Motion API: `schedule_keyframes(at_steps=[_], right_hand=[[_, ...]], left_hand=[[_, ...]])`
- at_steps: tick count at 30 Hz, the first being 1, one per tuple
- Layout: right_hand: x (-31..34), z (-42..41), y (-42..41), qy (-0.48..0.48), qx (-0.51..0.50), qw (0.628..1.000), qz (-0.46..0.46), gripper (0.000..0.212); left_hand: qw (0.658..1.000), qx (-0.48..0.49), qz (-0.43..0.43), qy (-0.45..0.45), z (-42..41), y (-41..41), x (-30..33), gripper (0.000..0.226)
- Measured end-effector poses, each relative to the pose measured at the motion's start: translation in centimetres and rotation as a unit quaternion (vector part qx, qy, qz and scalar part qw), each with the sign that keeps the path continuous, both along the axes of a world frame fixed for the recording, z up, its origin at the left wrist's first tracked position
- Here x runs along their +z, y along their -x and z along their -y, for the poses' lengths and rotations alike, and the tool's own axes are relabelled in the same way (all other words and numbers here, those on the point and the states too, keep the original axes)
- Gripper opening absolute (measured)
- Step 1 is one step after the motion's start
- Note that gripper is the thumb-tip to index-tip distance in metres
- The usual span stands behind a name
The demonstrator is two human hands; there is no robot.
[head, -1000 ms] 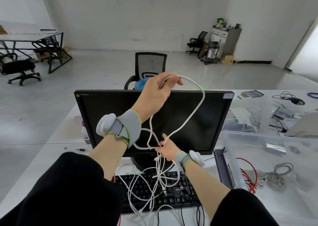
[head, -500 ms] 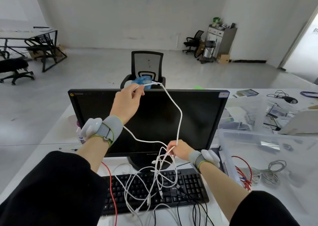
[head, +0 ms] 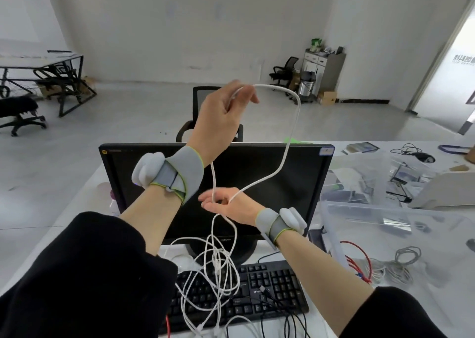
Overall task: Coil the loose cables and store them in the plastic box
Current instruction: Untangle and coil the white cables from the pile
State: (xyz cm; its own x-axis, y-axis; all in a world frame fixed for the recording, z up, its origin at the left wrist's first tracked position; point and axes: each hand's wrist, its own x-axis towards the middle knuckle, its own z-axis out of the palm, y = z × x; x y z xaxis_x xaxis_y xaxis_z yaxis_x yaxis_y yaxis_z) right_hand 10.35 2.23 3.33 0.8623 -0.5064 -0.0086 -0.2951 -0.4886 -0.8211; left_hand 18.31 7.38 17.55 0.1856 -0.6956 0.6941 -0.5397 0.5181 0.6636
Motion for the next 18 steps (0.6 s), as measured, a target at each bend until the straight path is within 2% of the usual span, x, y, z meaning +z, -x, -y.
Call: schedule_keyframes(at_steps=[2, 9, 12, 16, 18], right_hand=[[0.3, -0.4, 0.0, -0.013, -0.026, 1.000, 0.007, 0.024], [5.0, 0.9, 2.4, -0.060, -0.116, 0.982, 0.135, 0.029], [7.8, 1.6, 3.4, -0.080, -0.156, 0.967, 0.185, 0.033], [11.0, 1.8, 4.1, -0.131, -0.131, 0.945, 0.268, 0.035], [11.9, 1.7, 4.0, -0.151, -0.104, 0.937, 0.296, 0.035]], left_hand=[[1.000, 0.009, -0.003, -0.008, 0.3, -0.2, -0.2, 0.020], [0.985, 0.081, -0.066, -0.137, 0.3, -3.7, -5.9, 0.013], [0.972, 0.105, -0.081, -0.195, -0.3, -4.7, -7.8, 0.017], [0.952, 0.006, -0.010, -0.305, -1.1, -4.7, -8.8, 0.030], [0.938, -0.070, -0.018, -0.340, -1.3, -3.7, -8.7, 0.036]])
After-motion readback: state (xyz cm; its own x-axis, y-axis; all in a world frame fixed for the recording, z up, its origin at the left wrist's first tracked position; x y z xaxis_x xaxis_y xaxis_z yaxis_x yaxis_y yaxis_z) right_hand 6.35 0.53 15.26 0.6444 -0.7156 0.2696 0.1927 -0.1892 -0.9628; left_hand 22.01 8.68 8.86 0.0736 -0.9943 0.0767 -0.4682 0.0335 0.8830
